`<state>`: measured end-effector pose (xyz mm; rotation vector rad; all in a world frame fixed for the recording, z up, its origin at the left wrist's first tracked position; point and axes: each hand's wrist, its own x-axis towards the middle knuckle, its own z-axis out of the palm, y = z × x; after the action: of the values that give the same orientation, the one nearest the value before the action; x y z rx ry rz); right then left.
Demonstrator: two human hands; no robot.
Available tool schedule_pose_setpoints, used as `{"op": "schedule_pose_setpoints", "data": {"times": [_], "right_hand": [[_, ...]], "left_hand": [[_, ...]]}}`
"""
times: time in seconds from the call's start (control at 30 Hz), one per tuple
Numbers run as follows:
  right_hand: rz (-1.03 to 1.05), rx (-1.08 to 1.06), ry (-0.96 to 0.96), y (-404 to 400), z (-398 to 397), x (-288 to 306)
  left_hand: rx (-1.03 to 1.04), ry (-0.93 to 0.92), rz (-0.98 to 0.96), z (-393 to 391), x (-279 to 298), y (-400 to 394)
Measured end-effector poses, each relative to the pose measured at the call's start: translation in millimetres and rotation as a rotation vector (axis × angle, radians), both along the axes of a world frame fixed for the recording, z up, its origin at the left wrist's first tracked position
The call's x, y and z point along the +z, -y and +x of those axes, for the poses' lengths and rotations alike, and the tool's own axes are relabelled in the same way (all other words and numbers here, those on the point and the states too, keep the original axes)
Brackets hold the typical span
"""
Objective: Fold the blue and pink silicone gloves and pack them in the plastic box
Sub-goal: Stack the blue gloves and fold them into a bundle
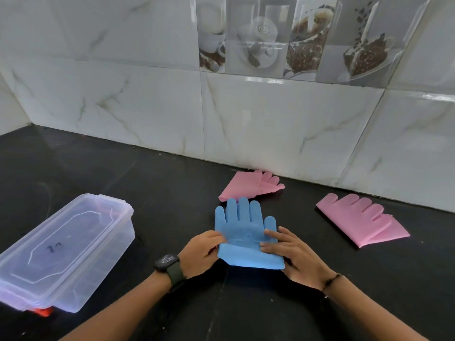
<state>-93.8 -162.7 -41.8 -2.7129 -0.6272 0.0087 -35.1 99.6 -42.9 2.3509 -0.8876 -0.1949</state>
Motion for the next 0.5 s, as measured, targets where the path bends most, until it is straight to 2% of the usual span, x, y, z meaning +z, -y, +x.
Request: {"op": "schedule_pose_setpoints", "data": {"times": [0.03, 0.1, 0.2, 0.27, 0.33, 0.37, 0.43, 0.5], "right_hand": [[0.210, -0.109, -0.089, -5.3, -1.4, 1.8], [0.537, -0.326, -0.093, -21.1, 3.6, 8.5], [0.712, -0.617, -0.071, -46.5, 26.8, 16.9], [0.710, -0.762, -0.037, -58.1, 47.0, 17.6], [0.637, -0.867, -0.025, -65.6, 64.0, 17.6], [0.569, -0.893, -0.039, -68.6, 70.1, 17.3], [0.374, -0.920, -0.092, -75.5, 76.1, 17.9], [0.230, -0.928, -0.137, -80.0, 76.6, 15.6]], "left_hand": [[0.076, -0.131, -0.122, -0.8, 0.0, 0.0], [0.256, -0.381, -0.344, -5.8, 2.6, 2.2], [0.549, -0.625, -0.525, -4.1, 10.1, 14.6], [0.668, -0.696, -0.611, 3.2, 18.9, 23.0], [0.732, -0.674, -0.639, 10.0, 25.6, 28.7], [0.746, -0.606, -0.581, 13.4, 26.4, 30.1], [0.732, -0.443, -0.325, 18.9, 23.5, 31.3], [0.756, -0.413, -0.122, 24.8, 18.6, 35.1]]}}
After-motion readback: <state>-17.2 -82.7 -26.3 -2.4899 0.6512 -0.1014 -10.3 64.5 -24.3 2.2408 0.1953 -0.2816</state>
